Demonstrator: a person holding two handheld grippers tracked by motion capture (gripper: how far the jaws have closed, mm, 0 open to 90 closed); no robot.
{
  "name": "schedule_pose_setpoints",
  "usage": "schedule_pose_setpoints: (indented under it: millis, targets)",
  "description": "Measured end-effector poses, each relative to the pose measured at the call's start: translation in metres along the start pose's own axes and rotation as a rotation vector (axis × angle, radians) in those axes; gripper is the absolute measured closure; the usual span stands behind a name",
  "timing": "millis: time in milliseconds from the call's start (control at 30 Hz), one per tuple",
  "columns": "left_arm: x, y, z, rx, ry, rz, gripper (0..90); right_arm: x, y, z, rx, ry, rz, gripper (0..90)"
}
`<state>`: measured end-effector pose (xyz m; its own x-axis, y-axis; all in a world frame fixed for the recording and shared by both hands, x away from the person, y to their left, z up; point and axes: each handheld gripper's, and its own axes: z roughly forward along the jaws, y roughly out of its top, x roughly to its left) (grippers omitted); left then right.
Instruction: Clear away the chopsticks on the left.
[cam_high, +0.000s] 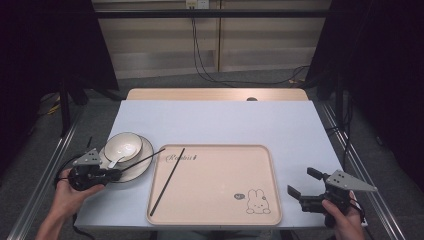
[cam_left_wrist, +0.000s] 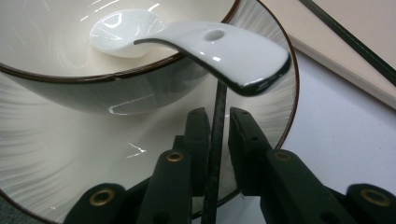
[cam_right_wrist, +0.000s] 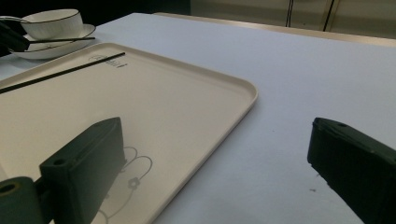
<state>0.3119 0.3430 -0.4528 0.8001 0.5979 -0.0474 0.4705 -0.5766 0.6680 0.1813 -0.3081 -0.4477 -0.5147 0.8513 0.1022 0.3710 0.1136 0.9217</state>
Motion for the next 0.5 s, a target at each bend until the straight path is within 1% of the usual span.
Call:
schedule_pose_setpoints:
  millis: [67,100,133,167,267,300,367,400,433,500]
  targets:
    - [-0.0007,0.0000,0.0006,0.002,-0.010,0.005,81.6,0.0001,0.0001,-0.0001,0.000,0.002,-0.002,3.7]
    - [-0.0009,0.0003,0.0001,0.012,-0.003,0.008,82.8,0.0002,0.0001,-0.0001,0.000,0.002,-0.002,3.8]
    - [-0.0012,0.0004,0.0000,0.011,-0.017,0.011,83.7,0.0003,0.0001,-0.0001,0.001,0.003,-0.002,3.7]
    - [-0.0019,0.0003,0.0003,0.007,-0.015,0.009,85.2,0.0004,0.0001,0.0000,0.001,0.004,-0.001,3.7]
    - [-0.0030,0.0011,-0.0003,0.001,-0.023,0.002,85.3,0.0004,0.0002,0.0001,0.001,0.007,-0.004,3.7]
    - [-0.0029,0.0017,-0.0013,0.009,-0.025,0.008,85.3,0.0007,0.0002,0.0002,0.003,0.007,0.001,3.7]
    - [-0.0042,0.0023,-0.0022,0.000,-0.020,0.000,85.3,0.0006,0.0003,0.0002,0.002,0.005,-0.001,3.7]
    - [-0.0052,0.0027,-0.0031,-0.002,-0.035,-0.011,85.4,0.0007,0.0002,0.0002,0.001,0.005,-0.003,3.6]
    - [-0.0053,0.0034,-0.0040,-0.002,-0.030,-0.005,85.5,0.0007,0.0003,0.0001,0.002,0.006,-0.003,3.7]
    - [-0.0067,0.0045,-0.0058,-0.006,-0.033,-0.017,85.5,0.0008,0.0003,0.0002,0.003,0.005,0.001,3.6]
